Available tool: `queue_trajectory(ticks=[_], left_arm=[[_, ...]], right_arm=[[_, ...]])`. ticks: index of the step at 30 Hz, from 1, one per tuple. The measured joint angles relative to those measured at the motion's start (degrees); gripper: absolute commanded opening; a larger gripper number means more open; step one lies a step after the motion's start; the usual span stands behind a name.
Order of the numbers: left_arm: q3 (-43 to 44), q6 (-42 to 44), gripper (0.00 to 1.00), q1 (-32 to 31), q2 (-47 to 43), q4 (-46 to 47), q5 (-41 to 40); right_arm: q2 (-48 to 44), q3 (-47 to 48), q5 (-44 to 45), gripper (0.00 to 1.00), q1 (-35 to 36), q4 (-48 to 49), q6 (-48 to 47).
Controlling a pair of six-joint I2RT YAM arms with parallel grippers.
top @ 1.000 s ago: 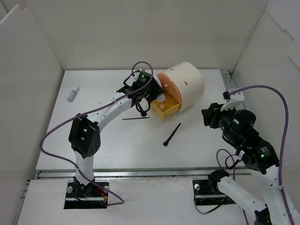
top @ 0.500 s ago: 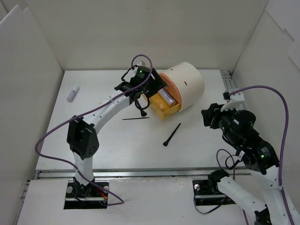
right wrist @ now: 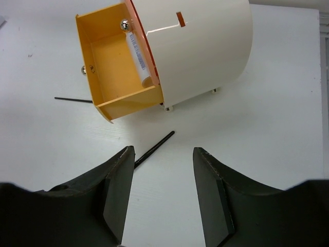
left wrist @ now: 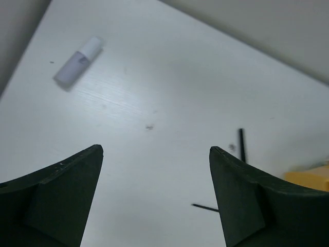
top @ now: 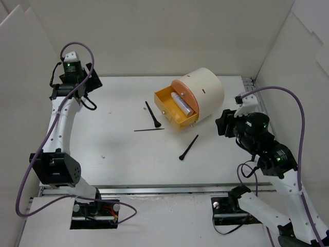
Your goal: Organize the makeup
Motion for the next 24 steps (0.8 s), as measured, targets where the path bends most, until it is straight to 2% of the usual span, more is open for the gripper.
queue_trajectory(ticks=[4, 10, 13, 18, 24], left_arm=[[-1.2, 11.7, 0.81, 5.5, 4.9, -0.5, -0.4], [3.8, 24.5, 0.83, 9.6, 21.4, -1.0, 0.3], [4.8, 28.5, 0.82, 11.6, 26.5, -1.2, 1.4], [11.8, 33.9, 0.79, 14.8, 33.6, -1.4, 3.3], [15.9, 38.8, 0.77, 17.7, 37.2, -0.8, 4.4]], right_arm=[[1.8, 0.0, -0.9, 0.47, 0.0, 0.1, -0.1], [3.2, 0.0, -2.3, 0.50, 0.0, 0.6, -0.1], [4.3, 0.0, -4.1, 0.50, -0.3, 0.8, -0.1], [7.0, 0.7, -8.4, 0.50, -0.4, 0.8, 0.0], [10.1, 1.5, -13.2, 0.50, -0.4, 1.3, 1.4]])
